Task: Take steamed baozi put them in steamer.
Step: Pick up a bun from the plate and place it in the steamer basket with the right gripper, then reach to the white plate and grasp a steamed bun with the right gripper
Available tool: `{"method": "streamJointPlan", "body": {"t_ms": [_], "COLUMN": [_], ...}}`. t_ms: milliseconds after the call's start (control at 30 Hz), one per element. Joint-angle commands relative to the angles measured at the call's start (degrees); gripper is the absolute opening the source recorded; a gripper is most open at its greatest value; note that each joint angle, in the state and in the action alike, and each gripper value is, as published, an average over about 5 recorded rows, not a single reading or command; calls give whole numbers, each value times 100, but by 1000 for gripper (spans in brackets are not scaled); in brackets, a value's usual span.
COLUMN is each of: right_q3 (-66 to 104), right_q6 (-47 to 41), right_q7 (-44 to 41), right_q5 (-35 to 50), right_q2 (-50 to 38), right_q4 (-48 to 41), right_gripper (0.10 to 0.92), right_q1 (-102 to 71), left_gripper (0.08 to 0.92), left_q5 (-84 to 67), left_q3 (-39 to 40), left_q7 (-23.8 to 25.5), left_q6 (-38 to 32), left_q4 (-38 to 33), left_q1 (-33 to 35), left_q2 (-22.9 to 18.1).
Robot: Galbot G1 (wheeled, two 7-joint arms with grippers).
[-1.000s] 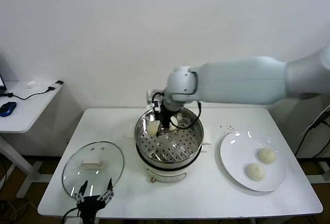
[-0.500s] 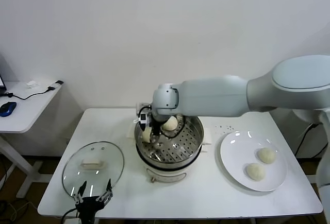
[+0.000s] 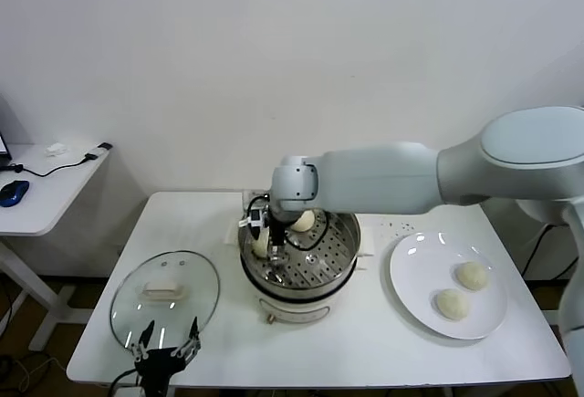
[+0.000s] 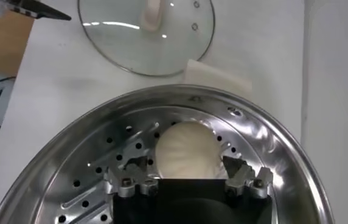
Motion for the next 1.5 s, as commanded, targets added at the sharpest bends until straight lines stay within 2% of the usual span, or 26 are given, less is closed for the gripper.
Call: {"method": "streamJointPlan", "body": {"t_ms": [33,200,367,567,733,1067,1267,1500], "right_q3": [-100,-766,-1729,-2481,-2196,-705,357,812], "right_q6": [1135,1689,2273,2481,2256,1735,1480,1264], "right_q7": [-1455,-2356,-2849,-2773,-2567,-1995,-1701,-1403], "right_q5": [-469,-1049,-2013,-2910,-3093,-3478,-3623,-3765], "right_q2": [-1319,-2684,-3771,-4589,-5155,-5590,-5508,-5251], "right_q4": [240,554,874,1017,997,659,423,270], "right_gripper": [823,823,823,823,823,823,823,823], "right_q1": [1177,2079,2702,2565,1594,-714,-1867,-2436], "left_gripper": [823,823,823,823,823,823,823,823], "left_q5": [17,1,7,16,18,88,122,125], "left_q3": [2,2,22,14,-38,-46,-37,-51], "left_q7": [7,7,10,11,12,3,2,0], "left_q6": [1,-9,-2,-14,3,4,1,-13], "left_q4": [0,28,64,72,26,74,119,159], "left_q1": [6,-20,-60,-95,-102,-118,-126,-103], "left_q2": [9,29,24,-6,-13,-118,-152,-145]}}
